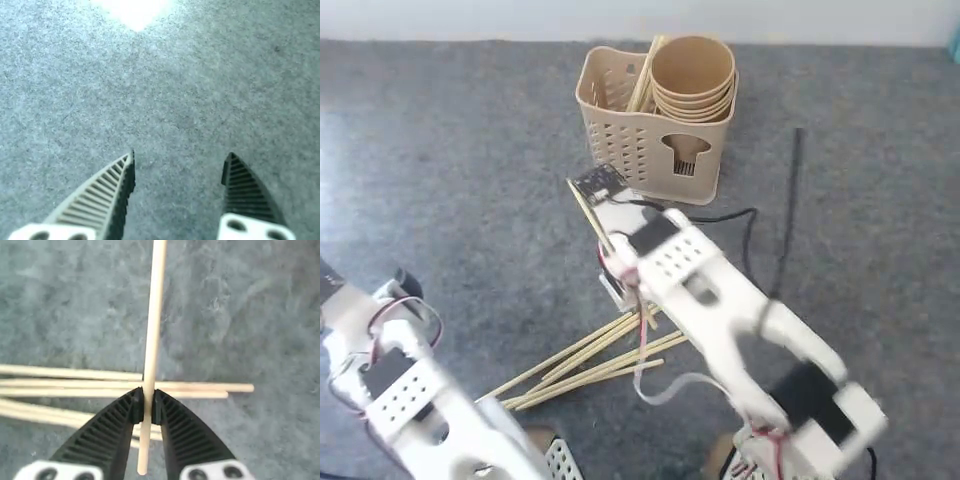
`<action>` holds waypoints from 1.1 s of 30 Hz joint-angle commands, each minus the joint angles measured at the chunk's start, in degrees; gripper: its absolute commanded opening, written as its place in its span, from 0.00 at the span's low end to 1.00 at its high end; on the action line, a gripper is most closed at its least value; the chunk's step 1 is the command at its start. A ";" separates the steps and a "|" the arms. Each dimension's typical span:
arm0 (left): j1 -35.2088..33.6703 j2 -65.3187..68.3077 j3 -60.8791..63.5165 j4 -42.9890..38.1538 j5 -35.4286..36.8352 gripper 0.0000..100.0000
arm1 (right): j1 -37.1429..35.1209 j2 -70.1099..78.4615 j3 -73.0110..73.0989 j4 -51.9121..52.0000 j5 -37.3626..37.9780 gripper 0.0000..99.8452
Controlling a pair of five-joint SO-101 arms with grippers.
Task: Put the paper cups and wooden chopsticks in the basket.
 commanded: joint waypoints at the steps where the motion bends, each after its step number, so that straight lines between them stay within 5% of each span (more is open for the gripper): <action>1: 0.18 -1.58 -0.48 -1.67 0.35 0.27 | -0.04 -16.31 5.10 0.92 3.43 0.01; 12: 0.18 -1.58 -0.48 -1.58 0.35 0.27 | 0.04 -50.07 10.99 -5.14 13.10 0.01; 27: 1.32 -1.67 0.40 -1.76 0.35 0.27 | 0.57 -55.96 23.12 -55.34 6.95 0.01; 33: 2.99 -1.67 0.92 -1.76 0.26 0.27 | 6.20 -46.46 24.18 -76.44 6.95 0.01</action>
